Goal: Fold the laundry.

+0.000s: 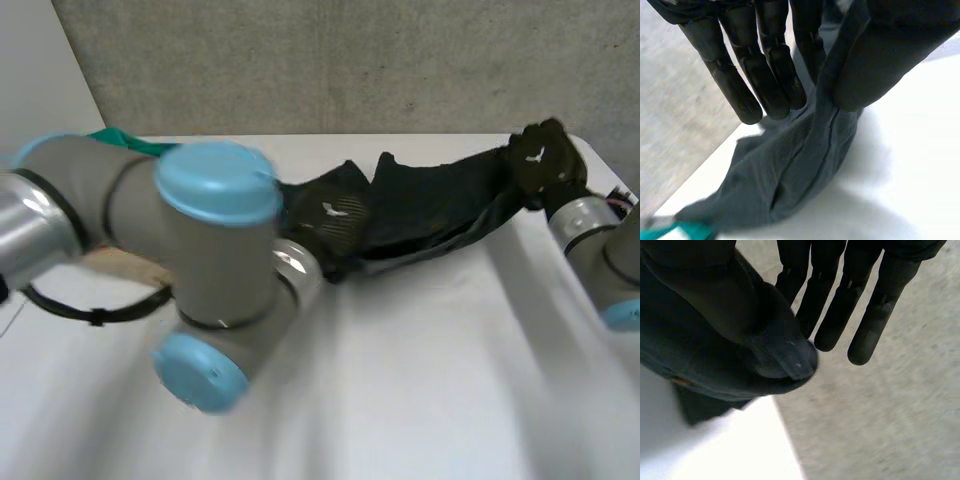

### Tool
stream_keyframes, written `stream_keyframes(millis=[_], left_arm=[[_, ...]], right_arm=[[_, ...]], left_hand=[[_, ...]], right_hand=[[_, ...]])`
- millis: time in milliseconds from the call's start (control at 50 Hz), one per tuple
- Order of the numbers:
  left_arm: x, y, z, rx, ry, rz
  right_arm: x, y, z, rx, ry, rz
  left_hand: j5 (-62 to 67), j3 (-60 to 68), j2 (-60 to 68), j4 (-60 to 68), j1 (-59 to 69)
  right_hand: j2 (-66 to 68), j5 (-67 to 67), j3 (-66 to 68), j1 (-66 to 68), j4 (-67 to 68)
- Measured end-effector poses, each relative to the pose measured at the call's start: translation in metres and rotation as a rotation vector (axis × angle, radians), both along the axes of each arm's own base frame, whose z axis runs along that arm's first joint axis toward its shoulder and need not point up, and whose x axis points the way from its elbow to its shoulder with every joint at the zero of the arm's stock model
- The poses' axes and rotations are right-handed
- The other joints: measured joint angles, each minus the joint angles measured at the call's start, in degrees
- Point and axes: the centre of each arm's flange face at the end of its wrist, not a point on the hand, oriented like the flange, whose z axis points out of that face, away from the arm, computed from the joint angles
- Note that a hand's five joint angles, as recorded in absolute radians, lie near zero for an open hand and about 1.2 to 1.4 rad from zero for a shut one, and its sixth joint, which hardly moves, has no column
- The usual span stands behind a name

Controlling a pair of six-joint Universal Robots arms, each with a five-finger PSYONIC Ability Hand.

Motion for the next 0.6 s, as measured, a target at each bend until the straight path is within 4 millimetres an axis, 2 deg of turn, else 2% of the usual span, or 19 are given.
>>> stream_keyframes(millis=[40, 80, 120, 140, 160, 200, 220, 240, 280, 380, 440, 460, 480, 540, 600], left_arm=[[-0.009, 0.014, 0.001, 0.0, 0.013, -0.022], [-0.027, 0.038, -0.003, 0.0, 0.024, -0.058], [-0.038, 0.049, -0.008, -0.001, 0.026, -0.072], [-0.042, 0.053, -0.011, 0.0, 0.025, -0.076], [-0.048, 0.057, -0.015, 0.001, 0.021, -0.078], [-0.055, 0.062, -0.022, 0.005, 0.012, -0.077], [-0.057, 0.064, -0.024, 0.007, 0.008, -0.075], [-0.058, 0.065, -0.025, 0.01, 0.004, -0.073], [-0.06, 0.065, -0.024, 0.017, -0.003, -0.067], [-0.054, 0.059, -0.008, 0.027, 0.01, -0.047], [-0.042, 0.05, 0.014, 0.026, 0.037, -0.026], [-0.037, 0.046, 0.021, 0.024, 0.047, -0.019], [-0.036, 0.044, 0.023, 0.024, 0.049, -0.016], [-0.016, 0.027, 0.044, 0.011, 0.078, 0.017], [-0.003, 0.013, 0.054, 0.002, 0.091, 0.045]], right_arm=[[-0.006, -0.013, -0.001, -0.041, 0.016, 0.014], [-0.019, -0.033, -0.004, -0.097, 0.036, 0.033], [-0.026, -0.042, -0.008, -0.114, 0.04, 0.039], [-0.031, -0.048, -0.011, -0.121, 0.041, 0.04], [-0.036, -0.054, -0.015, -0.123, 0.039, 0.039], [-0.044, -0.06, -0.022, -0.11, 0.027, 0.033], [-0.046, -0.061, -0.024, -0.102, 0.022, 0.03], [-0.049, -0.062, -0.027, -0.086, 0.011, 0.021], [-0.052, -0.061, -0.028, -0.062, -0.006, 0.004], [-0.058, -0.048, -0.015, 0.043, -0.088, -0.086], [-0.062, -0.033, 0.008, 0.112, -0.15, -0.173], [-0.064, -0.023, 0.022, 0.147, -0.183, -0.221], [-0.065, -0.021, 0.025, 0.155, -0.19, -0.231], [-0.07, 0.009, 0.06, 0.249, -0.272, -0.346], [-0.07, 0.031, 0.079, 0.317, -0.323, -0.399]], left_hand=[[0.0, 0.0, 0.0, 0.0, 0.0], [0.0, 0.0, 0.0, 0.0, 0.0], [-0.2, -0.4, -0.4, -0.3, 0.0], [-2.4, -3.0, -3.1, -3.3, -1.5], [-13.0, -13.9, -15.4, -14.4, -11.8], [-29.8, -31.6, -32.2, -31.4, -30.2], [-31.8, -32.5, -34.1, -33.4, -32.2], [-40.4, -41.0, -42.0, -42.0, -40.2], [-47.5, -47.8, -48.2, -49.0, -44.9], [-51.0, -50.9, -51.3, -51.9, -46.7], [-51.2, -50.9, -51.5, -52.0, -46.7], [-51.2, -50.9, -51.5, -52.0, -46.7], [-51.1, -50.9, -51.5, -52.0, -46.7], [-51.2, -50.9, -51.5, -52.0, -46.7], [-51.2, -50.9, -51.5, -52.0, -46.7]], right_hand=[[0.3, 0.7, 1.5, 0.0, 0.0], [1.0, 1.2, 2.1, 0.0, 0.0], [0.3, 0.3, 1.2, -0.3, -1.2], [-4.0, -4.2, -3.5, -3.3, -6.0], [-10.8, -11.0, -10.3, -10.2, -12.7], [-33.2, -33.6, -32.1, -32.1, -34.6], [-39.1, -39.5, -37.7, -36.8, -40.2], [-47.9, -47.4, -46.7, -45.7, -49.4], [-52.8, -52.7, -52.1, -50.5, -54.3], [-53.9, -53.6, -53.8, -51.5, -56.2], [-53.9, -53.6, -53.8, -51.5, -56.2], [-53.9, -53.6, -53.8, -51.5, -56.2], [-53.9, -53.6, -53.8, -51.5, -56.2], [-53.9, -53.6, -53.8, -51.5, -56.2], [-53.9, -53.6, -53.8, -51.5, -56.2]])
